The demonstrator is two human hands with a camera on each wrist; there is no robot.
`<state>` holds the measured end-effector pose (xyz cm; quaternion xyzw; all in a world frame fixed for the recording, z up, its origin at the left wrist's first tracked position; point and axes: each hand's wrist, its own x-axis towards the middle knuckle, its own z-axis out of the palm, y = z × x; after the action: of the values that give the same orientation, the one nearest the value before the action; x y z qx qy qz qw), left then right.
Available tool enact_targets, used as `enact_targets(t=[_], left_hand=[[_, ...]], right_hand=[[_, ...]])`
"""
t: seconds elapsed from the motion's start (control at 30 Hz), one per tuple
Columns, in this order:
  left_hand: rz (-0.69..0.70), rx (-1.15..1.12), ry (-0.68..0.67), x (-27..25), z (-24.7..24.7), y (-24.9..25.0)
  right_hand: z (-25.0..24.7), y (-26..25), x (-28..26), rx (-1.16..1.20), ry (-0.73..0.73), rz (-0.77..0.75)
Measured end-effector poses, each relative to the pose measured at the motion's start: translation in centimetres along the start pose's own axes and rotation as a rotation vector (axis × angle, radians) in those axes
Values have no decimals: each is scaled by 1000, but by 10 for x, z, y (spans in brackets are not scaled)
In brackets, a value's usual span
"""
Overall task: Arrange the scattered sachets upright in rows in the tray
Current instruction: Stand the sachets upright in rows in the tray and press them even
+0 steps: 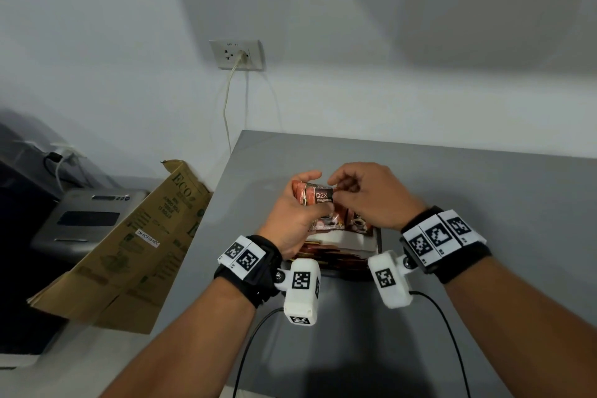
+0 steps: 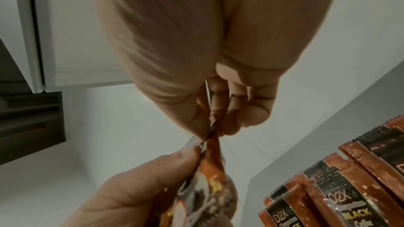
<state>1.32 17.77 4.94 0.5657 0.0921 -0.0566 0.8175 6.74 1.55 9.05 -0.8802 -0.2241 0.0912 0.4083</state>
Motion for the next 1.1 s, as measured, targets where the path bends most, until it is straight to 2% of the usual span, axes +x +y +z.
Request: enact_targets(t=[0.1,0.23,0.37,0.53,0.63,1.1], left_hand=[[8,9,111,0,-5,4],[35,-10,368,6,-30,9],[40,8,490,4,-54,9],[35,44,522,0,-66,5],[17,44,519,-2,-71,2],[-24,50,486,0,-74,-3]], right_hand=[[-2,-5,7,-42,-20,-2],[1,0,27,-81,116,56],[29,8,44,-178,38,101],[65,12,56,-323,-121,127],[75,16,59,-375,-168,128],[85,27,65,-405,-131,178]])
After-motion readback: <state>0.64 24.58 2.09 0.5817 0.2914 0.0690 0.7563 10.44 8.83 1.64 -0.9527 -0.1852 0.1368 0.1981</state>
